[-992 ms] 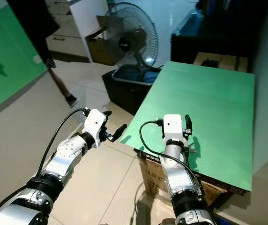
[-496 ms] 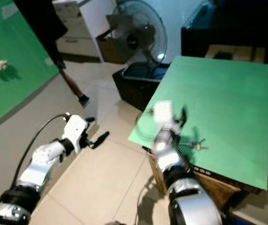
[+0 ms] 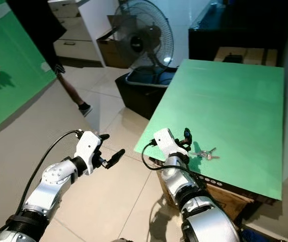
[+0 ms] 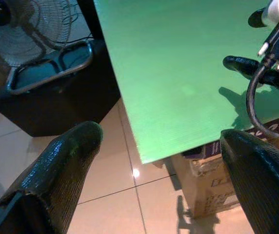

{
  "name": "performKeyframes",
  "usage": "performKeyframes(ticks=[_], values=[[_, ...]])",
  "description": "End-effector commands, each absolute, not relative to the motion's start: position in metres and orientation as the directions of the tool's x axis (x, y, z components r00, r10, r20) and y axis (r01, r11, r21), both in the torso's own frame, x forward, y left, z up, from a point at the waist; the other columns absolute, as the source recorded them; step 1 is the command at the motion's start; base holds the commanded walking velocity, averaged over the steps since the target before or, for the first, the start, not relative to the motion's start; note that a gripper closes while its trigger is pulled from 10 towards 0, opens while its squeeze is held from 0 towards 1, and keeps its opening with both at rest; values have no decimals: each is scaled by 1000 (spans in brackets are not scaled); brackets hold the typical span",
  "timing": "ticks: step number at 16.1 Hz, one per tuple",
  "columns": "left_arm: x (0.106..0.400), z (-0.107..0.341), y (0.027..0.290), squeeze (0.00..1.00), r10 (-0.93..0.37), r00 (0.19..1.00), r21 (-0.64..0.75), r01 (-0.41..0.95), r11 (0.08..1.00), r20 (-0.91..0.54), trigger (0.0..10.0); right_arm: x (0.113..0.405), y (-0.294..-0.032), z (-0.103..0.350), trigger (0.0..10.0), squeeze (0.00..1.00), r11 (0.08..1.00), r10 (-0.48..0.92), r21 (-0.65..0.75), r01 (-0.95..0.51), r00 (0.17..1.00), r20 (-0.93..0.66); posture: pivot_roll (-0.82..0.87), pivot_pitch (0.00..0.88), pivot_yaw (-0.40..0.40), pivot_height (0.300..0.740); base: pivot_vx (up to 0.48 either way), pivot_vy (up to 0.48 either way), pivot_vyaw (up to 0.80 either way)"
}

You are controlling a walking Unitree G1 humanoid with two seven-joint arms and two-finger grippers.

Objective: Hang keys on a hook

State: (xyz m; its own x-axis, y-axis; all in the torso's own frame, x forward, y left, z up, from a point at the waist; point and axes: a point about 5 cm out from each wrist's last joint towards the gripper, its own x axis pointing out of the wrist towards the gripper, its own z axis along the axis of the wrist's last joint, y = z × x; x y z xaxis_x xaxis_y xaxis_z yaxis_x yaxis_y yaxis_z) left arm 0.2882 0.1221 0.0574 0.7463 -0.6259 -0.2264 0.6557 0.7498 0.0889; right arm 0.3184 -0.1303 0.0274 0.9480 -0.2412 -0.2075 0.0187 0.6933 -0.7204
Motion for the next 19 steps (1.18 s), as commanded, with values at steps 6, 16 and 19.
performKeyframes(ticks=[6, 16, 19], values=[[319, 71, 109, 0, -591, 782, 63, 612, 789, -196, 10000, 311, -152, 58, 10000, 0, 937, -339, -108, 331, 939, -62, -291, 0, 282, 722, 0, 0, 0], [352, 87, 85, 0, -584, 791, -79, 580, 810, -180, 10000, 237, -195, 66, 10000, 0, 891, -430, -132, 434, 901, 57, -482, 0, 392, 722, 0, 0, 0], [355, 88, 92, 0, -553, 815, -65, 551, 832, -173, 10000, 239, -195, 66, 10000, 0, 900, -404, -169, 402, 914, 27, -448, 0, 354, 722, 0, 0, 0]])
